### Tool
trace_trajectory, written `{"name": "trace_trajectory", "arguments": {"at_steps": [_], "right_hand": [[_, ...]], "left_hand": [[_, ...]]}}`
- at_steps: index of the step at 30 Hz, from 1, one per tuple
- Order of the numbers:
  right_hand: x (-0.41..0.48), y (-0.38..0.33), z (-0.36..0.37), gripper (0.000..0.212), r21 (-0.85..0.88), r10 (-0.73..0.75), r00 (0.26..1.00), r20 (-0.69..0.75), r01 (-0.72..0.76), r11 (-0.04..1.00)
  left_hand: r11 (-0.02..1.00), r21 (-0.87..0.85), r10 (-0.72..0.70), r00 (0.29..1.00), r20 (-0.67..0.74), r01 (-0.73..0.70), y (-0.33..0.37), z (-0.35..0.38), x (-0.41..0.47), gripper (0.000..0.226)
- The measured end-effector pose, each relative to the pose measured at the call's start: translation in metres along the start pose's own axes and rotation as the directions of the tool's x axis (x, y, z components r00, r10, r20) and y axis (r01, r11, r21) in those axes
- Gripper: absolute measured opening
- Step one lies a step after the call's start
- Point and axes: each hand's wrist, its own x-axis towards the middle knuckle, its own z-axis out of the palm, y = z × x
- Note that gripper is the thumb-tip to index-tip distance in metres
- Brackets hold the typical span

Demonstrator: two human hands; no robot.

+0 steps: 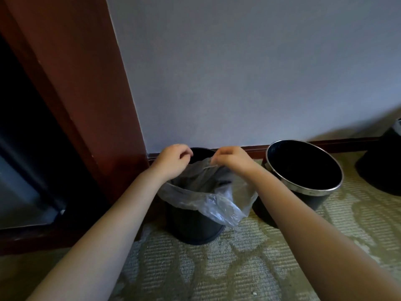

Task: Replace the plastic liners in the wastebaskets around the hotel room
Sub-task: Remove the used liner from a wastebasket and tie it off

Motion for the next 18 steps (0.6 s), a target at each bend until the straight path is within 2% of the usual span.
{"name": "trace_trajectory", "arguments": {"at_steps": [2,4,7,9,11,13,15,18], "right_hand": [[-0.003,-0.006,-0.009,0.008,0.076,-0.039,0.999,0.001,0.039,0.996],[-0.004,-0.008,-0.017,0.022,0.014,-0.128,0.99,-0.051,0.129,0.992],[-0.005,-0.003,-0.025,0.041,-0.118,-0.224,0.967,-0.124,0.21,0.971],[-0.005,0.005,-0.03,0.046,-0.168,-0.26,0.951,-0.166,0.233,0.958],[-0.006,0.013,-0.032,0.044,-0.222,-0.299,0.928,-0.222,0.251,0.942],[-0.005,0.019,-0.031,0.033,-0.318,-0.319,0.915,-0.248,0.235,0.919],[-0.005,0.023,-0.03,0.024,-0.403,-0.3,0.932,-0.203,0.2,0.893],[-0.005,0.023,-0.025,0.018,-0.53,-0.251,0.962,-0.111,0.156,0.834]], "left_hand": [[0.983,-0.184,-0.013,0.999,0.04,0.02,0.013,0.002,0.008,0.028],[0.955,-0.291,-0.002,0.988,0.155,0.047,0.026,0.008,0.012,0.033],[0.956,-0.276,-0.026,0.963,0.269,0.103,0.034,0.02,0.01,0.028],[0.969,-0.215,-0.051,0.949,0.31,0.122,0.032,0.021,0.006,0.018],[0.989,-0.125,-0.038,0.949,0.314,0.081,0.025,0.017,0.005,0.014],[1.0,-0.01,-0.02,0.961,0.274,0.023,0.02,0.013,0.004,0.008],[0.993,0.115,0.002,0.992,0.125,-0.016,0.019,0.008,0.002,0.007],[0.989,0.139,0.051,0.997,-0.055,-0.043,0.017,0.005,0.001,0.02]]}}
